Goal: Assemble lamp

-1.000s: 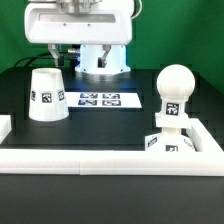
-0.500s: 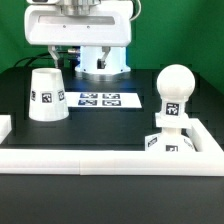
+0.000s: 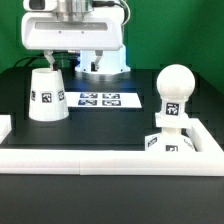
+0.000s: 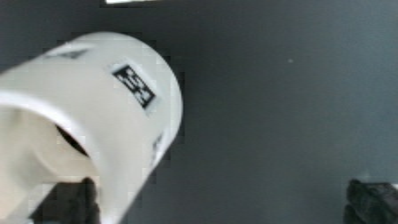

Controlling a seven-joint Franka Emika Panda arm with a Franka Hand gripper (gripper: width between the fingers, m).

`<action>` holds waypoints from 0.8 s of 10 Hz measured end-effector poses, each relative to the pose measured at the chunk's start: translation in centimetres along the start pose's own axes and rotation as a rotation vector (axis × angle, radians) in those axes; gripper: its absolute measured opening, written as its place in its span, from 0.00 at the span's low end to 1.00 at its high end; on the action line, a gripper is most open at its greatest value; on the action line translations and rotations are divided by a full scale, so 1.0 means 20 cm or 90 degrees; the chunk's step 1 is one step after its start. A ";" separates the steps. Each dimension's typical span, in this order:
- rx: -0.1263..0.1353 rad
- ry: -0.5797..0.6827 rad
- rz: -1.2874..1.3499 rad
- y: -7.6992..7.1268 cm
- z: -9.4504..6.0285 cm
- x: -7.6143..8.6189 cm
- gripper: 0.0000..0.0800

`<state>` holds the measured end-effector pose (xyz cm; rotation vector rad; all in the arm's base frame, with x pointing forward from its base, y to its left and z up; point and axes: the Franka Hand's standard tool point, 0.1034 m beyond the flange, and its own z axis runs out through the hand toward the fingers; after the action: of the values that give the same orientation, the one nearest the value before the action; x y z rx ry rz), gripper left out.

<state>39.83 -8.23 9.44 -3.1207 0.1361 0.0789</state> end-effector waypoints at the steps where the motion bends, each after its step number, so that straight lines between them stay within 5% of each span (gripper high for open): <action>1: 0.000 -0.002 0.001 0.01 0.00 -0.01 0.87; 8: -0.010 -0.011 -0.039 0.07 0.09 -0.03 0.87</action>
Offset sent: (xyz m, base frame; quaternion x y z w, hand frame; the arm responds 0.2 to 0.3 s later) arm -0.0017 -0.0116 -0.0053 0.0042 0.0075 -0.0167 0.9998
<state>39.06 -9.59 7.55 -3.1358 0.0394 0.1072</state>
